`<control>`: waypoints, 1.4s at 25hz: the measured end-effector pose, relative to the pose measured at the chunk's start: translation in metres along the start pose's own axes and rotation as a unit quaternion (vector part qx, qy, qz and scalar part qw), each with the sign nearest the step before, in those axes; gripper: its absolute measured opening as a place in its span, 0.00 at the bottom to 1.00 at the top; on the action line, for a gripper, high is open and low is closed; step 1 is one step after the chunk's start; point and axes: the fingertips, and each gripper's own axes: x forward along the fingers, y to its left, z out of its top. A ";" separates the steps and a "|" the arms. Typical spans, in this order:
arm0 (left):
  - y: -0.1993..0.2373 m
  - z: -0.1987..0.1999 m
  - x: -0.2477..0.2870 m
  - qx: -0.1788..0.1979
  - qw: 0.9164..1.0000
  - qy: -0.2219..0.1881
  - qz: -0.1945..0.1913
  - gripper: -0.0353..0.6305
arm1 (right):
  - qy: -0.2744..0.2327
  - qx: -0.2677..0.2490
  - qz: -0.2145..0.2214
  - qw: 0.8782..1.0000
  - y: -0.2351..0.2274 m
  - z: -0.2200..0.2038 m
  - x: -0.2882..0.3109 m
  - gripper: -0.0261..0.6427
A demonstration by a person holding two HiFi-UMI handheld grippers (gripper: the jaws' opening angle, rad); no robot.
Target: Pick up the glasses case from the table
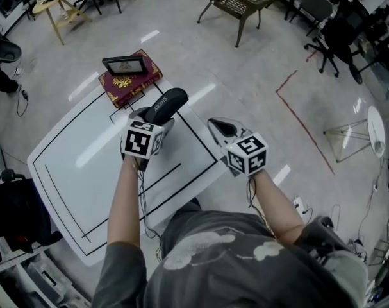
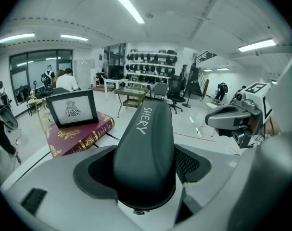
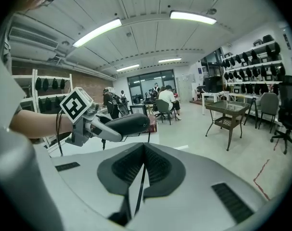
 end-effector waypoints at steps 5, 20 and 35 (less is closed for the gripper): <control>-0.025 0.000 -0.035 -0.015 1.000 -0.020 0.016 0.58 | -0.014 -0.011 0.019 1.000 0.013 0.005 -0.023 0.04; -0.093 -0.064 -0.112 -0.068 0.994 -0.050 0.068 0.58 | -0.043 -0.026 0.070 0.996 0.062 -0.008 -0.085 0.04; -0.209 -0.131 -0.155 -0.089 0.989 -0.063 0.102 0.58 | -0.067 -0.111 0.102 0.986 0.097 -0.050 -0.187 0.04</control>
